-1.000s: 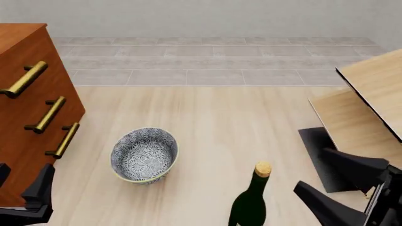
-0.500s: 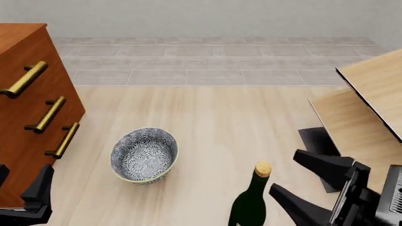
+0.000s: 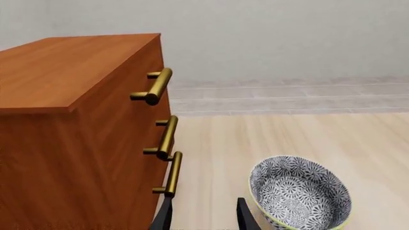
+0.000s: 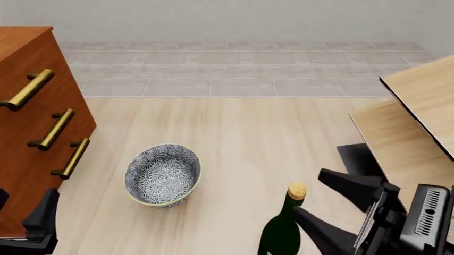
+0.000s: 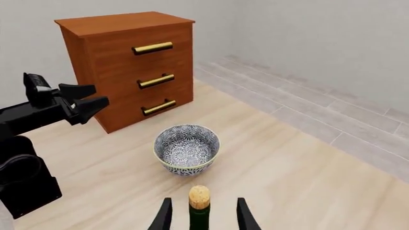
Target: Put the wine bottle on the wine rack.
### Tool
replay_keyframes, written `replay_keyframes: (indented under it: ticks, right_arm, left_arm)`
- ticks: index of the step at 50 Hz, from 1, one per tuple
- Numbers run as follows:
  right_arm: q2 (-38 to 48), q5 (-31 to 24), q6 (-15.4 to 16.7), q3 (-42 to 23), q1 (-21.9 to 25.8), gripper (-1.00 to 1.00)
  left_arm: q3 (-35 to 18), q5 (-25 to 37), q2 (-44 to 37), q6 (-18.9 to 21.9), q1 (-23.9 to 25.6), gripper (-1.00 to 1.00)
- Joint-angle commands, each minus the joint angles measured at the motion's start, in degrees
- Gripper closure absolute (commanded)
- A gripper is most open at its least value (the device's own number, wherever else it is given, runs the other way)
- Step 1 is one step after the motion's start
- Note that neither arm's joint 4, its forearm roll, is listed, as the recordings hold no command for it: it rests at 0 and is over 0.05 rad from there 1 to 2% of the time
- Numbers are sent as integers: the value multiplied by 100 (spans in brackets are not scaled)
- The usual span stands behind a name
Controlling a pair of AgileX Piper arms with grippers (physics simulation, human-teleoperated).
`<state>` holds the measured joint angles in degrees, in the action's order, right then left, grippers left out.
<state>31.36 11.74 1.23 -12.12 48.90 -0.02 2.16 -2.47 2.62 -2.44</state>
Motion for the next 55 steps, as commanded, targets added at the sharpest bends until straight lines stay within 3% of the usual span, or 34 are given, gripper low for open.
replay_keyframes:
  ticks: [1, 33, 53, 54, 55]
  right_arm:
    - [286, 363, -40, 75, 29, -100]
    - [1029, 1189, -204, 312, 4, -100]
    - [1003, 1170, -317, 382, -22, -100]
    - [1003, 1173, -310, 386, -31, 100]
    - [1005, 1178, -320, 388, -26, 100]
  left_arm:
    - [0, 173, 148, 17, -43, -100]
    - [1, 177, 98, 27, -50, -100]
    - [1, 188, 103, 27, -60, -100]
    - [1, 189, 101, 25, -53, -100]
    - [1, 189, 110, 35, -59, -100]
